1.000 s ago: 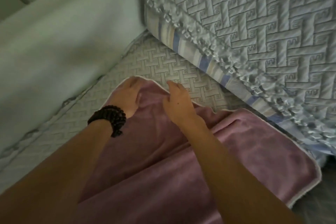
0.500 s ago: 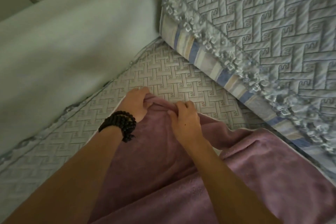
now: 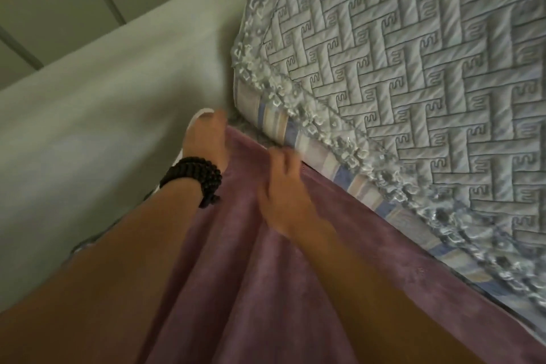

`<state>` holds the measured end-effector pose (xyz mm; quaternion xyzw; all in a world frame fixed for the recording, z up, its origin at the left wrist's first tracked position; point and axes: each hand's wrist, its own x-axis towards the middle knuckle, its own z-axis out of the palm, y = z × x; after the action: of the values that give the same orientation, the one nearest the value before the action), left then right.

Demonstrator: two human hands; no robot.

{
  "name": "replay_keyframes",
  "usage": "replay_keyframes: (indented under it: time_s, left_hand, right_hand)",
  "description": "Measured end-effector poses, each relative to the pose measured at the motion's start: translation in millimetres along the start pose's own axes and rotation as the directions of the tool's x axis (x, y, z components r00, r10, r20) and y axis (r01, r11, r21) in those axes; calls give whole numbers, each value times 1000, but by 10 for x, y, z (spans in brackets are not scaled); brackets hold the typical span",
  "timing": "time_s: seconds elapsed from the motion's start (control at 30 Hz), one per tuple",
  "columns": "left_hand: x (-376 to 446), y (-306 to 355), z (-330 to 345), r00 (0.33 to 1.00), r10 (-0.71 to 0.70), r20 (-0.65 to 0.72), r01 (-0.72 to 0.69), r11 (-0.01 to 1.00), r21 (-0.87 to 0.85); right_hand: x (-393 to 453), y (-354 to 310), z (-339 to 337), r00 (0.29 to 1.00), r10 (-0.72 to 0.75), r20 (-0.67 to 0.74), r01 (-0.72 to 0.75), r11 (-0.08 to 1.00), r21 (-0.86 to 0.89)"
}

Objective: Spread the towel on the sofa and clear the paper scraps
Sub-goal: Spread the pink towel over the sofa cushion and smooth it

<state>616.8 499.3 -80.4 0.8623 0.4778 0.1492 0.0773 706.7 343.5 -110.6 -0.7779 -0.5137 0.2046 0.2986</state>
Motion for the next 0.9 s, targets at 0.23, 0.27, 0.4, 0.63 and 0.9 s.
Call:
replay_keyframes:
  time_s: [0.23,0.27,0.4,0.63,0.9]
  left_hand:
    - [-235,-231,651,920,2,392,47,992,-116]
    - [-240,-247,672,926,4,376,46,991,-123]
    - [-226,-334,731,912,24,409,-4,999,-49]
    - [-177,-495,869,931,53,360,-38,998,-50]
    - [-609,-800,414,919,80,387,-48,995,-90]
  right_hand:
    - [20,366,524,994,-108,35,114,955,-274]
    - [17,362,530,993,-116,28,119,951,-285]
    - [58,342,455,990,-122,68,139,927,-349]
    - [394,334,496,994,54,97,-11,918,-397]
    - [469,337,493,980,142,140,-58,875,-480]
